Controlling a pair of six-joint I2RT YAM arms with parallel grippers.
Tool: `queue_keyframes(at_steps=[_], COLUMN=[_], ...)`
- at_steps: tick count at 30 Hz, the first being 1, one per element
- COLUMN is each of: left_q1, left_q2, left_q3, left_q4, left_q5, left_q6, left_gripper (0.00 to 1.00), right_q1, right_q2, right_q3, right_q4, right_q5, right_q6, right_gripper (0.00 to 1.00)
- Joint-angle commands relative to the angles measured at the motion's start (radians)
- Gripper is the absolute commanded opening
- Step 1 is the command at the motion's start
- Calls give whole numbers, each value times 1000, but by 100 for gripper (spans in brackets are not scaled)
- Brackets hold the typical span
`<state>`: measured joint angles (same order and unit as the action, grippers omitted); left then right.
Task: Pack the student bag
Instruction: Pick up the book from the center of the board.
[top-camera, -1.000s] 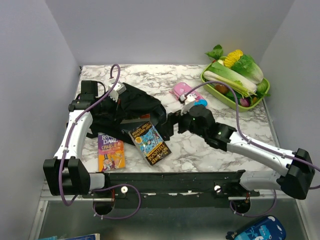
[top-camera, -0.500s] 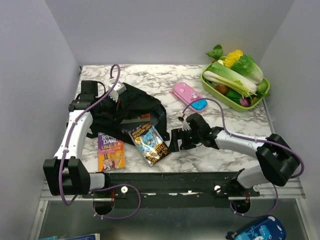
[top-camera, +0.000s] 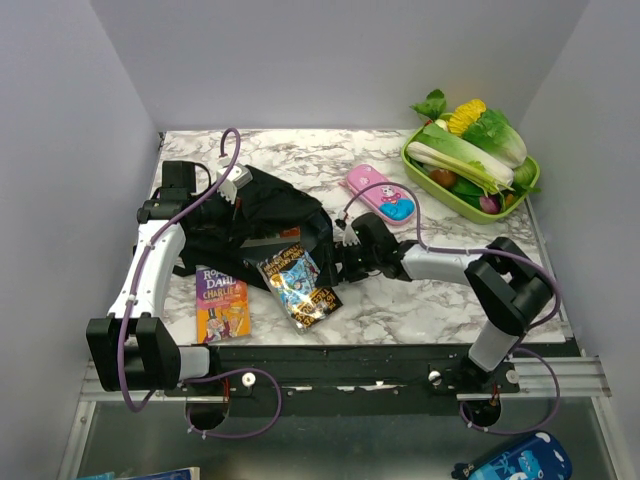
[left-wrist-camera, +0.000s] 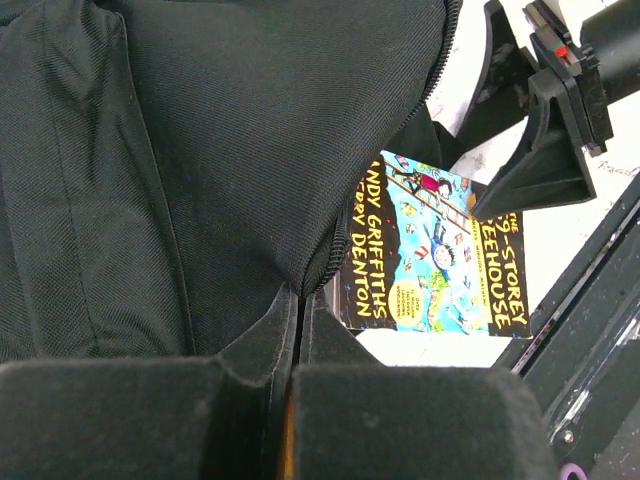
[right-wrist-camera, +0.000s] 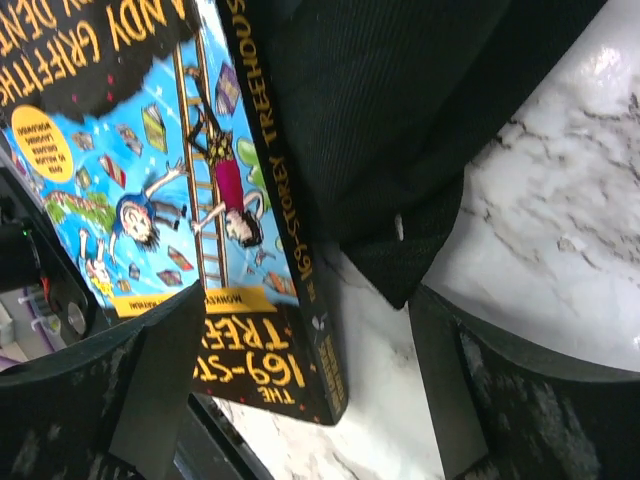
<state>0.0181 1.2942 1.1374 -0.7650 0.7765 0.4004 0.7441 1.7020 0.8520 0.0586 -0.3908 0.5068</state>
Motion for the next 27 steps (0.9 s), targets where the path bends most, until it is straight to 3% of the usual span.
queue_keyframes(at_steps=[1, 5, 9, 21, 26, 27], left_q1=[-1, -1, -1, -4, -7, -9], left_q2=[4, 10, 43, 39, 33, 30], left_q3=[25, 45, 97, 51, 39, 35], left_q4=[-2, -11, -55, -22, -28, -28], left_q5=[66, 84, 83, 79, 83, 72], left_q6=[12, 23, 38, 31, 37, 41], left_gripper=[0, 0, 0, 0, 0, 0], right_q1=[-5, 1, 15, 67, 70, 72], right_q2=[65, 85, 76, 76, 131, 134], right_q3=[33, 47, 41, 2, -8, -14], right_q4=[35, 9, -2, 33, 107, 137], right_q5=[-31, -22, -22, -105, -114, -112], right_q6=[-22, -25, -16, 76, 144, 151], right_gripper=[87, 79, 77, 72, 58, 45])
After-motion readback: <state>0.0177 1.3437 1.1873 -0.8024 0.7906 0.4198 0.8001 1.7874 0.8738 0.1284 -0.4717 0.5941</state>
